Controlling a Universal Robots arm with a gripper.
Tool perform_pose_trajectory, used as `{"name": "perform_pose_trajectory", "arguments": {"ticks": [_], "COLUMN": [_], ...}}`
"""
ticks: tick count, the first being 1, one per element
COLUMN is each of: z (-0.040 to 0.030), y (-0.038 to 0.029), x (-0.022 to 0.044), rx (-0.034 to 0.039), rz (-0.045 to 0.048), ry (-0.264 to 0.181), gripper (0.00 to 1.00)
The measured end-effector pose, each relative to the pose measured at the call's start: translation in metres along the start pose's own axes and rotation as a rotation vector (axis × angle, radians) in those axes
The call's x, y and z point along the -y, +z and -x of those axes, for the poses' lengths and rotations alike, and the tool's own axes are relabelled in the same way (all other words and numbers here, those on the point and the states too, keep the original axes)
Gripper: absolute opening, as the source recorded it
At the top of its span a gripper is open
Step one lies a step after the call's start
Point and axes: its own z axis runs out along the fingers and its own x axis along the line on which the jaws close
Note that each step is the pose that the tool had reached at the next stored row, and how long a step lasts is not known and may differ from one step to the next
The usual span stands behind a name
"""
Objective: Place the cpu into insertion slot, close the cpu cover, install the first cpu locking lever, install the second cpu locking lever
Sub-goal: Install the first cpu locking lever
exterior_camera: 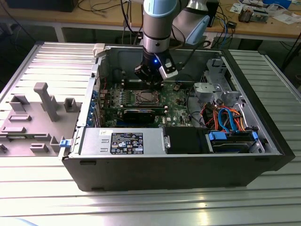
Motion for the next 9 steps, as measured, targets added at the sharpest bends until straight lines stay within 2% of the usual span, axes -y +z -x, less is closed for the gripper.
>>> {"name": "perform_pose_trajectory", "arguments": {"ticks": [3,7,9], "z": [0.0,0.0001,0.0001], "y": [0.002,0.0033,0.0034], "x": [0.0009,0.001,0.001], "rx": [-0.0001,-0.0001,0.0001], "rz": [-0.0093,-0.01,-0.0073], "ry": [0.0,0.0,0.0], "gripper": [0.11,0.11,0.11]}}
